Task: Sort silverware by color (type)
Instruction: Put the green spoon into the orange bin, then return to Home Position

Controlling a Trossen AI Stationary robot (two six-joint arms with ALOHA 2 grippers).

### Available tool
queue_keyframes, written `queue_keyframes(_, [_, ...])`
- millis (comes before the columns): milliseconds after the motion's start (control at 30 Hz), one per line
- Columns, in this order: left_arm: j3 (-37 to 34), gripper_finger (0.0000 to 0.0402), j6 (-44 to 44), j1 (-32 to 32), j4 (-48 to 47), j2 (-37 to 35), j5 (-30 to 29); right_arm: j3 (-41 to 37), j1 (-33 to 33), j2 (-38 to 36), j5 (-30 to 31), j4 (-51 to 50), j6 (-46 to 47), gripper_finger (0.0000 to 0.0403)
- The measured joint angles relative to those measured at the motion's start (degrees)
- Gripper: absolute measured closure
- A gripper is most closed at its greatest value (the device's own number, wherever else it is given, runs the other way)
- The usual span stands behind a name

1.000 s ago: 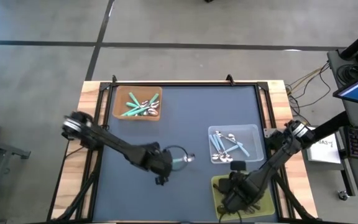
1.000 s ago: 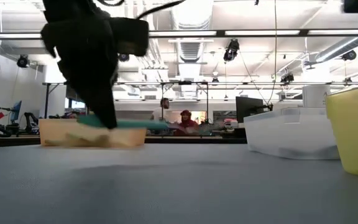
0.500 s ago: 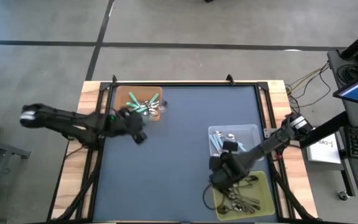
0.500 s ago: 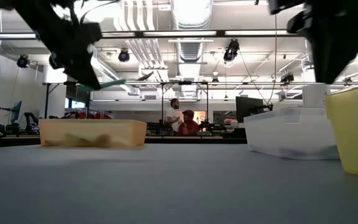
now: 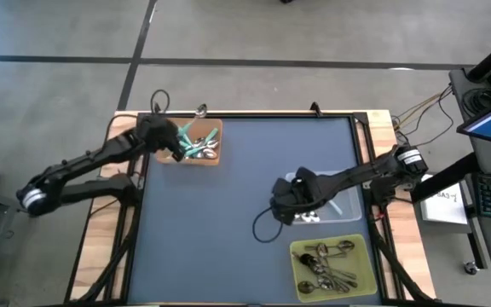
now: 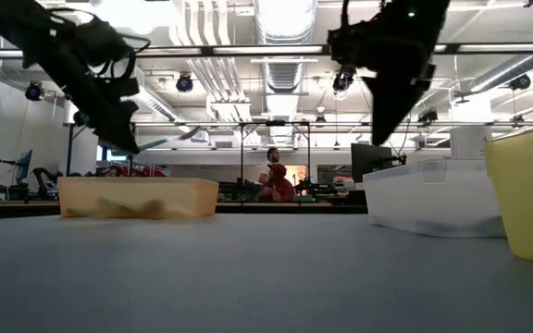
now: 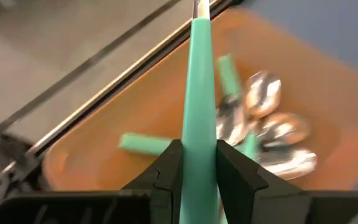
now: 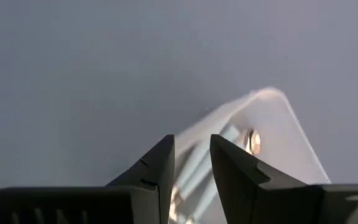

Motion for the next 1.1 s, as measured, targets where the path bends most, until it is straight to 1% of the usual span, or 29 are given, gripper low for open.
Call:
queue_keyframes(100, [-0.26, 0.0330, 1.60, 4.84, -0.11, 1.87, 2.10, -0.02, -0.54, -0.02, 2.44, 2.46, 0.87, 0.0307])
queue_keyframes(200, [-0.24, 0.0314, 0.99, 7.64, 0.52, 4.28, 3.52, -0.07, -0.58, -0.02, 5.17, 3.60, 2.55, 0.0307])
queue_keyframes(333, [-0.21, 0.0303, -0.24, 7.88, 1.61, 7.31, 9.57, -0.25, -0.58, -0.04, 7.47, 3.57, 5.30, 0.0307])
queue_keyframes(367, [-0.20, 0.0302, -0.64, 7.83, 1.61, 7.98, 10.04, -0.39, -0.58, -0.04, 8.07, 3.69, 5.60, 0.0307])
queue_keyframes(467, [-0.20, 0.0301, -5.71, 7.85, 2.18, 9.37, 9.07, -1.01, -0.58, -0.04, 8.75, 4.59, 6.17, 0.0307])
queue_keyframes(533, [-0.20, 0.0300, -7.38, 7.68, 4.23, 9.24, 9.47, -1.56, -0.58, -0.06, 8.82, 5.38, 6.08, 0.0307])
queue_keyframes(567, [-0.20, 0.0300, -7.76, 7.55, 5.97, 9.03, 10.66, -2.09, -0.58, -0.11, 8.92, 6.39, 5.54, 0.0307])
queue_keyframes(700, [-0.17, 0.0300, -9.83, 7.41, 13.53, 6.65, 17.91, -6.03, -0.58, -1.17, 8.86, 12.95, 3.50, 0.0307])
queue_keyframes(833, [-0.17, 0.0299, -13.96, 7.41, 20.31, 3.93, 26.47, -12.91, -0.58, -4.82, 8.51, 23.18, 3.48, 0.0307])
queue_keyframes(933, [-0.17, 0.0299, -18.14, 7.37, 24.67, 1.24, 32.51, -18.69, -0.58, -9.30, 8.12, 30.11, 3.75, 0.0307])
queue_keyframes(1100, [-0.15, 0.0299, -25.04, 6.92, 29.84, -5.19, 41.90, -27.46, -0.58, -18.49, 8.39, 37.79, 3.67, 0.0307])
